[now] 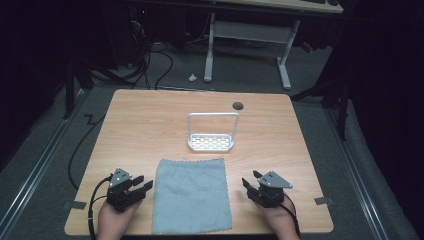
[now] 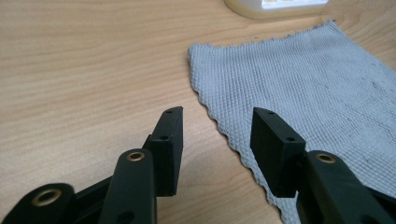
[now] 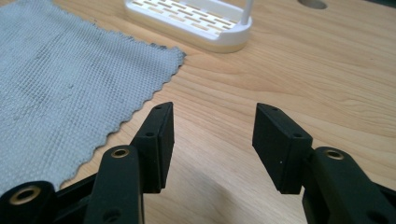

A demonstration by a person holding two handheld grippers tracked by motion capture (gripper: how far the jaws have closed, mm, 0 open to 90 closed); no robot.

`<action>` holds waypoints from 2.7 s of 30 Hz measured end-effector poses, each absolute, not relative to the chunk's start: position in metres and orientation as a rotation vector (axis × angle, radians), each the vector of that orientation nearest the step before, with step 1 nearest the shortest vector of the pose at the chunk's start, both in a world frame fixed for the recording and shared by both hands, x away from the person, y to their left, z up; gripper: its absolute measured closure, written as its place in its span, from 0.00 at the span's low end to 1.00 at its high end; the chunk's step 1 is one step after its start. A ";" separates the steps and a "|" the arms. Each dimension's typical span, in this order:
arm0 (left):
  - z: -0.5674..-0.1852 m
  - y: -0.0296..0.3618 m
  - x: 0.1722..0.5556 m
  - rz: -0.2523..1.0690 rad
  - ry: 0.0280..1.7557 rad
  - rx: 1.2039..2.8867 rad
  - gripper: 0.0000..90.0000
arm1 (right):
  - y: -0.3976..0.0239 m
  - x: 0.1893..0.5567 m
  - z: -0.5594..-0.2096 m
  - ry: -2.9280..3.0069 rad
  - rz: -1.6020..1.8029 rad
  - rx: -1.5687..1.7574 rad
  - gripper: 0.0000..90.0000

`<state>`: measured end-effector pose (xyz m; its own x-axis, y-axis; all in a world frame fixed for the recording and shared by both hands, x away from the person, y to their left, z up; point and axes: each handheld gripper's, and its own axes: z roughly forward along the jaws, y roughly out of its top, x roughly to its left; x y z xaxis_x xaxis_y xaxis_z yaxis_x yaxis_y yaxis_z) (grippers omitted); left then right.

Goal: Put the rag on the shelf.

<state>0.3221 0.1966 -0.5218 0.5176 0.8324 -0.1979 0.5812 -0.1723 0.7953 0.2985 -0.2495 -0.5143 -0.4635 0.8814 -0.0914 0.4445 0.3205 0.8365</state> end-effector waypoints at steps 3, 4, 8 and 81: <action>-0.521 0.195 0.324 0.353 1.159 1.861 0.59 | -0.256 0.293 -0.516 2.045 1.055 1.180 0.55; -0.523 0.192 0.325 0.345 1.157 1.862 0.59 | -0.256 0.292 -0.517 2.057 1.048 1.179 0.54; -0.525 0.186 0.323 0.333 1.149 1.889 0.60 | -0.254 0.291 -0.517 2.077 1.048 1.153 0.54; -0.525 0.102 0.267 0.107 0.732 2.227 0.92 | -0.236 0.266 -0.524 2.373 0.935 1.089 1.00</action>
<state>0.2667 0.1024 -0.5253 0.8312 0.5355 -0.1493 0.4707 -0.5348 0.7017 0.2660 -0.2364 -0.5243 -0.6349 0.7708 -0.0522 0.5281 0.4823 0.6990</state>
